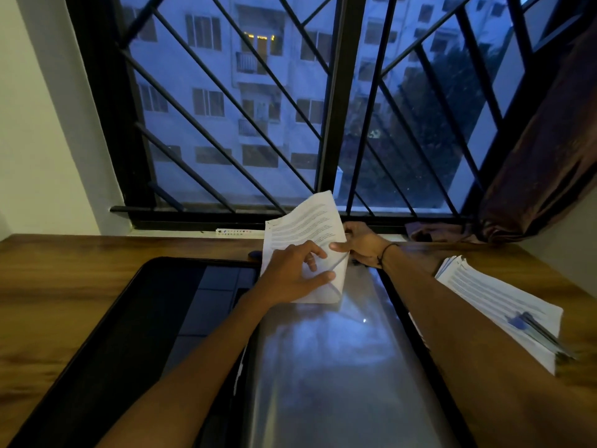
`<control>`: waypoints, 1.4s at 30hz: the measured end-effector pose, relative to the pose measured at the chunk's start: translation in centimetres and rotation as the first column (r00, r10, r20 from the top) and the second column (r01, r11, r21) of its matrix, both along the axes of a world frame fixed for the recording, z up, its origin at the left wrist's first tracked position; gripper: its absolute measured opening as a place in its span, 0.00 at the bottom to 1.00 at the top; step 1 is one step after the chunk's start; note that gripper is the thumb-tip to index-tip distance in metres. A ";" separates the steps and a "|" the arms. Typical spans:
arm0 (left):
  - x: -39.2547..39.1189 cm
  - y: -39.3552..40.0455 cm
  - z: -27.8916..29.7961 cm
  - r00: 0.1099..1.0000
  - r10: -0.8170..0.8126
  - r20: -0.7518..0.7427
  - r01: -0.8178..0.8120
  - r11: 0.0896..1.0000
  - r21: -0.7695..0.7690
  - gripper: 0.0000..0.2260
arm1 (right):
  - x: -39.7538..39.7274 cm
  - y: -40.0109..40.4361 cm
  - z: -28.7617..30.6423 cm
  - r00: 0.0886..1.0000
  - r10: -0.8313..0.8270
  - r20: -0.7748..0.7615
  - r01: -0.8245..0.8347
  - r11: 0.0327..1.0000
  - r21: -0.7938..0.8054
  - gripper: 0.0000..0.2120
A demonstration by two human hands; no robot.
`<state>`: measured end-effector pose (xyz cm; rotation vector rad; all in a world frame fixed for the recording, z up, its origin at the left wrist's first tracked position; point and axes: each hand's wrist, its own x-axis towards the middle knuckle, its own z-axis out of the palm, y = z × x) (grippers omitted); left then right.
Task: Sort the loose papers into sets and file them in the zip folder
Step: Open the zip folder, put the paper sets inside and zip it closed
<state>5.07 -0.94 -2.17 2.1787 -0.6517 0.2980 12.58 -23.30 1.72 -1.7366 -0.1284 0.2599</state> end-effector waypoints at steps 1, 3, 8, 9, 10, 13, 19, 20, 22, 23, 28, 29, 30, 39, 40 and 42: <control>-0.1 -0.5 0.0 1.000 -0.018 -0.017 0.018 1.000 -0.013 0.19 | -0.1 0.0 -0.2 1.000 0.028 -0.008 -0.028 1.000 -0.010 0.38; -0.1 -1.1 -0.1 0.997 -0.065 -0.044 0.061 0.995 -0.077 0.17 | -0.5 0.2 0.2 0.998 0.055 0.027 -0.050 0.987 -0.155 0.35; 0.3 -1.9 2.2 0.971 -0.196 -0.137 0.171 0.969 -0.177 0.18 | 0.0 0.1 1.3 0.989 0.071 0.133 0.017 0.822 -0.569 0.12; 0.7 -2.2 3.0 0.957 -0.225 -0.183 0.198 0.968 -0.154 0.19 | 0.0 0.1 1.3 0.991 0.046 0.126 0.026 0.855 -0.518 0.11; 1.0 -2.6 3.8 0.927 -0.271 -0.258 0.241 0.960 -0.143 0.21 | 0.0 0.1 1.3 0.992 0.027 0.122 0.032 0.888 -0.458 0.11; 2.0 -3.5 5.2 0.847 -0.321 -0.423 0.316 0.945 -0.084 0.27 | -0.3 -0.1 0.7 0.982 -0.017 0.187 0.087 0.923 -0.375 0.11; 1.9 -4.7 4.0 0.788 -0.446 -0.424 0.394 0.895 -0.210 0.36 | -0.7 -1.6 -1.1 0.973 -0.100 0.206 0.138 0.974 -0.179 0.14; 1.7 -4.9 3.6 0.794 -0.440 -0.419 0.408 0.897 -0.169 0.37 | -0.9 -1.6 -1.3 0.975 -0.113 0.189 0.140 0.981 -0.138 0.13; 1.7 -5.4 3.0 0.803 -0.450 -0.390 0.420 0.892 -0.164 0.39 | -1.0 -1.7 -1.7 0.982 -0.111 0.151 0.126 0.988 -0.090 0.12; 1.9 -5.7 2.8 0.803 -0.460 -0.379 0.418 0.888 -0.191 0.40 | -1.0 -1.7 -1.8 0.985 -0.104 0.136 0.114 0.991 -0.075 0.12; 2.5 -5.6 2.8 0.927 -0.310 -0.213 0.311 0.950 -0.031 0.36 | -1.0 -2.3 -1.5 0.998 0.037 0.059 -0.032 0.997 -0.074 0.27; 2.7 -5.2 2.8 0.953 -0.258 -0.157 0.259 0.966 -0.010 0.35 | -1.1 -2.5 -1.5 0.996 0.083 0.027 -0.082 0.996 -0.047 0.28; 2.8 -4.6 2.9 0.970 -0.213 -0.113 0.211 0.977 -0.027 0.33 | -1.3 -2.7 -1.3 0.994 0.106 -0.003 -0.106 0.993 -0.042 0.26; 4.9 4.3 1.9 0.956 0.260 -0.134 -0.283 0.940 -0.192 0.13 | -0.4 -3.1 0.5 0.980 0.002 -0.200 -0.035 0.986 -0.160 0.33; 4.6 4.6 1.5 0.952 0.263 -0.158 -0.291 0.936 -0.196 0.13 | -0.3 -2.7 0.2 0.986 -0.081 -0.146 0.058 0.986 -0.157 0.32; 4.3 5.1 0.6 0.947 0.255 -0.198 -0.293 0.935 -0.198 0.13 | 0.1 -1.8 -0.6 0.979 -0.199 -0.044 0.190 0.970 -0.152 0.37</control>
